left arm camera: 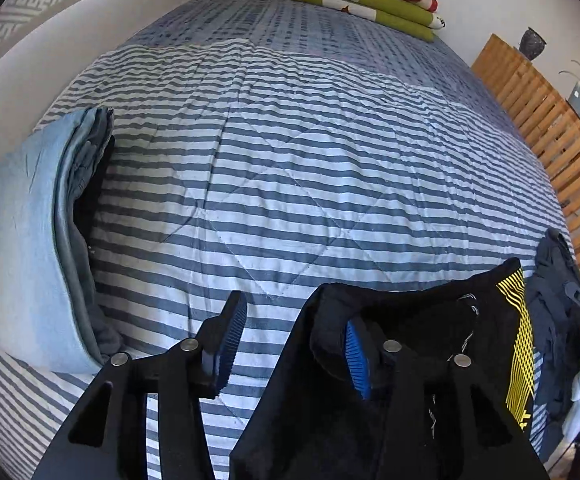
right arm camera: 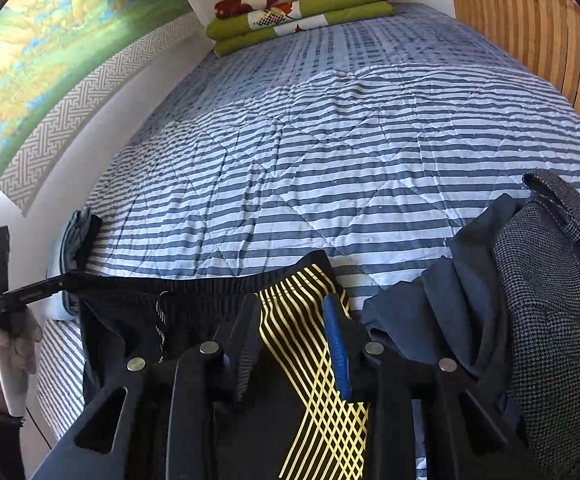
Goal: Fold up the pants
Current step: 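Lower the black pants flat onto the bed and open both grippers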
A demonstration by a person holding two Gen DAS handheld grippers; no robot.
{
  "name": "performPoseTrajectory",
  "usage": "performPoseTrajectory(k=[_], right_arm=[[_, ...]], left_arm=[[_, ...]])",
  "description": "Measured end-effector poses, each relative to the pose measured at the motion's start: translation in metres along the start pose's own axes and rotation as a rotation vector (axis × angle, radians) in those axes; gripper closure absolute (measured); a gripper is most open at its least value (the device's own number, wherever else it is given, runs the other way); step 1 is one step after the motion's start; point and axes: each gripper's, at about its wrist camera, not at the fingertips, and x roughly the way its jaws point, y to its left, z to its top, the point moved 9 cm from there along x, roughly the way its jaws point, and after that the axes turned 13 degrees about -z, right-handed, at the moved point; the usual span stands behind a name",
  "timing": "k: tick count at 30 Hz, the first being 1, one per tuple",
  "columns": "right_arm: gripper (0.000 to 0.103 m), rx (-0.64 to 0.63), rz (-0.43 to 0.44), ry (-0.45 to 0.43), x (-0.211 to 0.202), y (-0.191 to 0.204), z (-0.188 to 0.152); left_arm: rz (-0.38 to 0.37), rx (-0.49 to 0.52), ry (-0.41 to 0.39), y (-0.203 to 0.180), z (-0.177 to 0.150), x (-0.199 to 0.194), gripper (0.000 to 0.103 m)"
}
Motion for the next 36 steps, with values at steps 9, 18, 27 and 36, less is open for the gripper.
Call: performPoseTrajectory(k=[9, 18, 27, 36], right_arm=[[0.074, -0.170, -0.129, -0.140, 0.010, -0.028, -0.012], [0.074, -0.216, -0.043, -0.053, 0.050, -0.008, -0.012], [0.074, -0.224, -0.067, -0.009, 0.095, 0.013, 0.000], [0.073, -0.061, 0.103, 0.053, 0.111, -0.003, -0.001]], left_arm=[[-0.138, -0.055, -0.035, 0.010, -0.004, -0.022, 0.041], [-0.140, -0.043, 0.037, -0.004, 0.004, -0.007, 0.032], [-0.077, 0.114, -0.003, 0.013, -0.006, -0.017, 0.033], [-0.034, 0.252, 0.057, -0.006, -0.018, 0.055, 0.086]])
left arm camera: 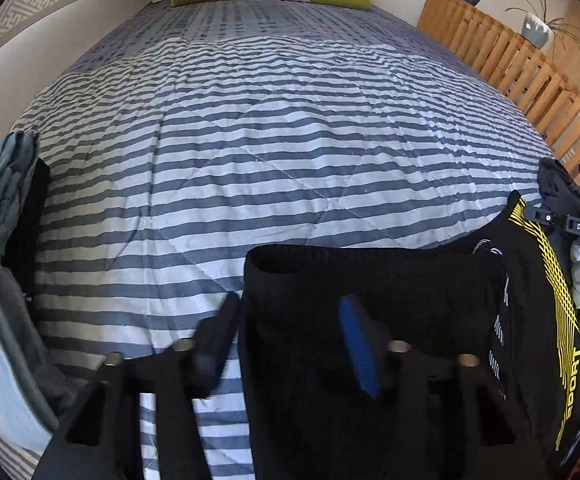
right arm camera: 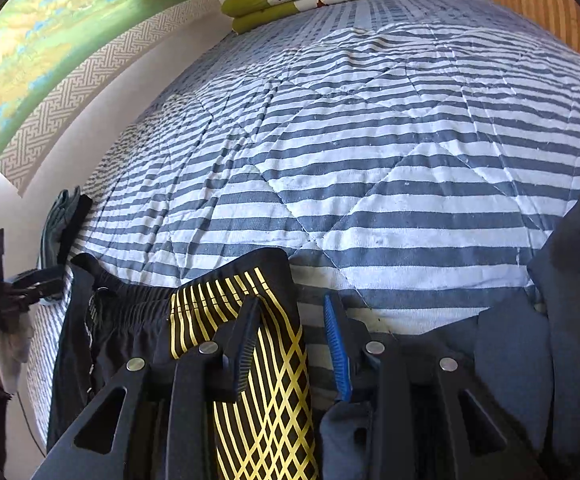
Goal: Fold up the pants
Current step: 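Lower the black pants flat onto the bed and open both grippers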
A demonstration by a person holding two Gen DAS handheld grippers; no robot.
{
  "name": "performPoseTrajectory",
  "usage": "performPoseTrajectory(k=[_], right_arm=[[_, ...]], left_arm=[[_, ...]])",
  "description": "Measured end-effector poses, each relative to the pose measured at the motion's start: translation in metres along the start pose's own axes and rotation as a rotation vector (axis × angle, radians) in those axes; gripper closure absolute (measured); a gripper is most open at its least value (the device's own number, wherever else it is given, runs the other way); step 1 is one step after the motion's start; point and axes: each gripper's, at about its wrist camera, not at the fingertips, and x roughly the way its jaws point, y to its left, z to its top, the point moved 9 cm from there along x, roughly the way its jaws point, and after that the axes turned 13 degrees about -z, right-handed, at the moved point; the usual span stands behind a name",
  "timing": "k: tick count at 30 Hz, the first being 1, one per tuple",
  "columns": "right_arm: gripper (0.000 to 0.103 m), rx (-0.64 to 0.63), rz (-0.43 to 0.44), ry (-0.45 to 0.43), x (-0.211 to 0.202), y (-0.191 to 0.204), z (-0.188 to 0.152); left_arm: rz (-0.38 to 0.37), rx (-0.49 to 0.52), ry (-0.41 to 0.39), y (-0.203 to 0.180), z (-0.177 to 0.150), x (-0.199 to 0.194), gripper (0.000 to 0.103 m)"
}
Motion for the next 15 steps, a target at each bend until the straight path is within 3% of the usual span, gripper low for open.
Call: performPoseTrajectory(k=[2, 7, 10, 15], right_arm=[[0.073, 0.008, 0.011, 0.008, -0.001, 0.000, 0.000], [0.073, -0.017, 0.048, 0.016, -0.007, 0.013, 0.001], [0.073, -0.009, 0.057, 0.010, -0.004, 0.019, 0.005], [0.093, -0.051, 0.005, 0.014, 0.010, 0.034, 0.005]], left_arm=[[0.004, -0.014, -0.018, 0.000, 0.003, 0.003, 0.096], [0.005, -0.121, -0.074, 0.024, 0.023, -0.015, 0.097], [0.029, -0.140, -0.056, 0.035, 0.029, -0.015, 0.096], [0.006, -0.124, -0.041, 0.025, 0.033, -0.005, 0.092]])
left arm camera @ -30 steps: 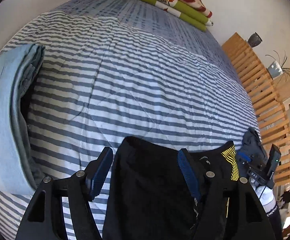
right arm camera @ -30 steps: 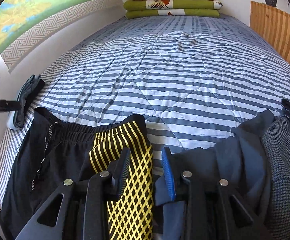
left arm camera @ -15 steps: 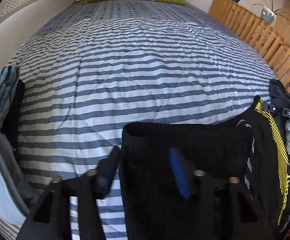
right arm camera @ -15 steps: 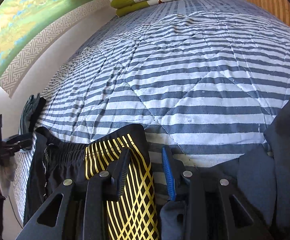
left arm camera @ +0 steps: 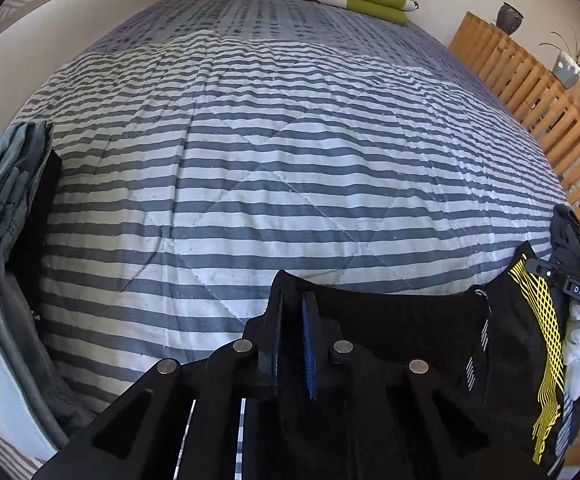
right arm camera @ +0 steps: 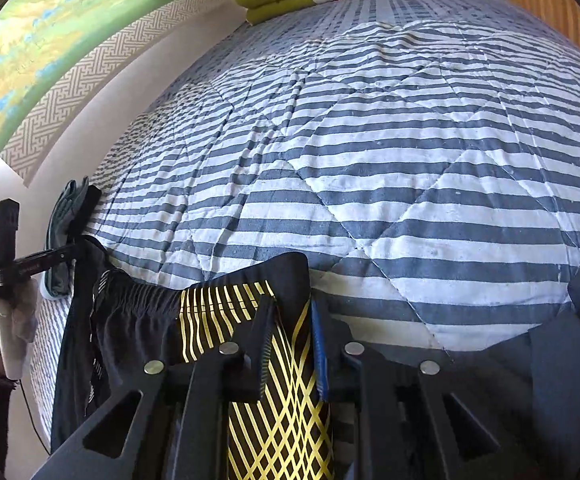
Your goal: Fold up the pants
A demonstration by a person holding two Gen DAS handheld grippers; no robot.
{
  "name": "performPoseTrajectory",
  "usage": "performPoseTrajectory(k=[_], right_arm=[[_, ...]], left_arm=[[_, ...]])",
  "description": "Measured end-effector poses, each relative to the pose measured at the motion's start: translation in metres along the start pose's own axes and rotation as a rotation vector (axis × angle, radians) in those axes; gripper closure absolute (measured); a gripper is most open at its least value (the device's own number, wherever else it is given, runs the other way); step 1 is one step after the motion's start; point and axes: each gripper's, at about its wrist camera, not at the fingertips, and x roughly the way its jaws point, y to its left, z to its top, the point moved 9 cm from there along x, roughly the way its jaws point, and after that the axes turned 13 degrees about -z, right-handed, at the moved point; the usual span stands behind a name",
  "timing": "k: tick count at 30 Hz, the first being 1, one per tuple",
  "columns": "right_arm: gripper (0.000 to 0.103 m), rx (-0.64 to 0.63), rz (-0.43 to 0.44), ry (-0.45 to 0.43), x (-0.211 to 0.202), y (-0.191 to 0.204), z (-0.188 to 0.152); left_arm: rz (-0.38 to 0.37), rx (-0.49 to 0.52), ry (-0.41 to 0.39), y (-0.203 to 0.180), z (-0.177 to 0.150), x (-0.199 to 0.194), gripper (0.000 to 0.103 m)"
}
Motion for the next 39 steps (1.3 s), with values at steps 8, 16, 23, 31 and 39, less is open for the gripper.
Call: performPoseTrajectory(k=[8, 16, 23, 31, 39], right_arm=[[0.095, -0.007, -0.114, -0.080, -0.015, -0.015, 0.012], [0.092, 0.010, -0.020, -0.106, -0.104, -0.008, -0.022], [0.092, 0.026, 0.031, -0.181, -0.229, -0.005, -0.104], [0.084, 0.000, -0.030, -0.137, -0.266, 0.007, -0.240], [0.084, -0.035, 0.161, 0.011, -0.235, 0.098, -0.326]], left_arm=[[0.004, -0.090, -0.018, 0.012, -0.008, -0.018, 0.074], [0.008, -0.120, -0.080, 0.012, -0.106, -0.146, 0.069], [-0.029, -0.201, -0.145, -0.008, -0.230, -0.249, 0.055], [-0.033, -0.256, -0.024, -0.023, -0.373, -0.227, 0.037], [-0.096, -0.381, 0.029, -0.015, -0.416, -0.174, 0.037]])
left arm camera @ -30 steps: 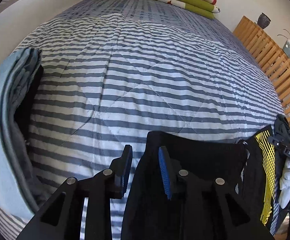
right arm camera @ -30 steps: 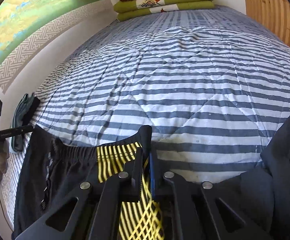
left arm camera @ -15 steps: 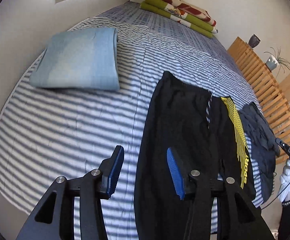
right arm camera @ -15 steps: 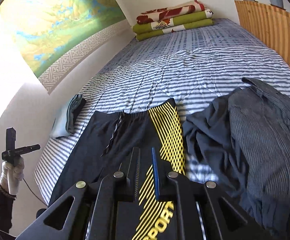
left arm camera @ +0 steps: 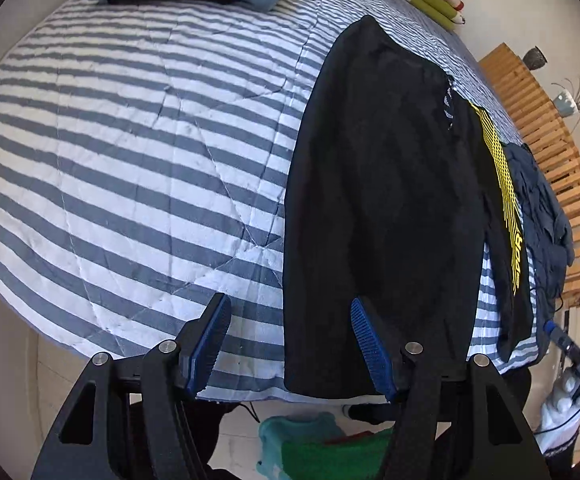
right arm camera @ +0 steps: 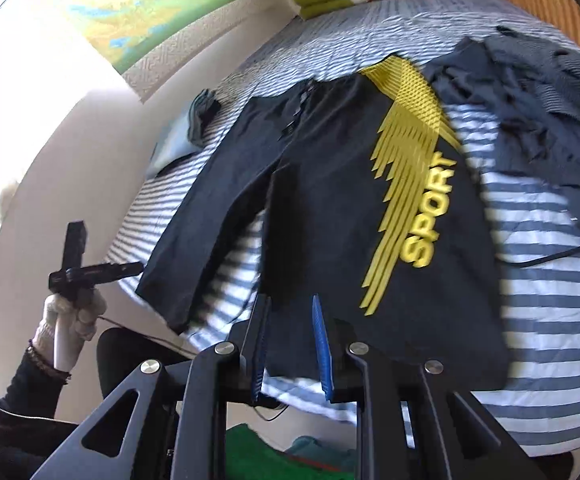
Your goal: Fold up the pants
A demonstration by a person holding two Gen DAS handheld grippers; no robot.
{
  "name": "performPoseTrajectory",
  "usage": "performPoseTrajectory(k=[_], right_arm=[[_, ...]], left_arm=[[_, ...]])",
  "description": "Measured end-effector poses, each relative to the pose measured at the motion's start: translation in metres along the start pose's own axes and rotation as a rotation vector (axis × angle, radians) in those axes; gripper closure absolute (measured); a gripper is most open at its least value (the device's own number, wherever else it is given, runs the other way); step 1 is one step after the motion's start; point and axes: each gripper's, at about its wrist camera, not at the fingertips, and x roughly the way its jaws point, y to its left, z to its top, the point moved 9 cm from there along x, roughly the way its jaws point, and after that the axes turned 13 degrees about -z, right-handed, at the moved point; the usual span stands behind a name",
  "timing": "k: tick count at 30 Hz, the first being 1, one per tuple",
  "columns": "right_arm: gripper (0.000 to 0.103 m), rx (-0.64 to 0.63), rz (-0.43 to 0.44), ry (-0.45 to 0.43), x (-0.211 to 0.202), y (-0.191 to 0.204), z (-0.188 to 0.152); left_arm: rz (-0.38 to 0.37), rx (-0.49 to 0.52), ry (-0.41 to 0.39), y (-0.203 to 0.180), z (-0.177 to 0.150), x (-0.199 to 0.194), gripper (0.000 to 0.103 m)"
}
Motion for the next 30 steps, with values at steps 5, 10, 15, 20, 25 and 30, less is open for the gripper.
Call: performPoseTrajectory(k=[5, 10, 15, 20, 25, 30], right_arm=[[0.084, -0.108, 0.091, 0.067, 0.048, 0.084, -0.009], [0.083, -0.200, 0.073, 0.148, 0.097, 0.141, -0.016], [0.084, -0.240, 0.018, 0.262, 0.133, 0.155, -0.041], [0.099, -0.155, 0.100, 0.239, 0.120, 0.148, -0.037], [0.099, -0.019, 0.052, 0.158, 0.099, 0.096, -0.005], [0.099, -0.006, 0.071, 0.185, 0.097, 0.084, -0.009]], left_arm=[[-0.046, 0.012, 0.016, -0.008, -0.007, 0.007, 0.038], [-0.057, 0.023, -0.012, -0.013, -0.013, -0.006, 0.038], [-0.048, 0.017, -0.028, -0.004, -0.019, -0.016, 0.038], [-0.065, -0.016, -0.042, 0.004, -0.009, -0.018, 0.038], [-0.077, 0.008, -0.011, -0.005, -0.013, -0.004, 0.037], [-0.096, 0.016, 0.007, -0.017, -0.019, 0.013, 0.037]])
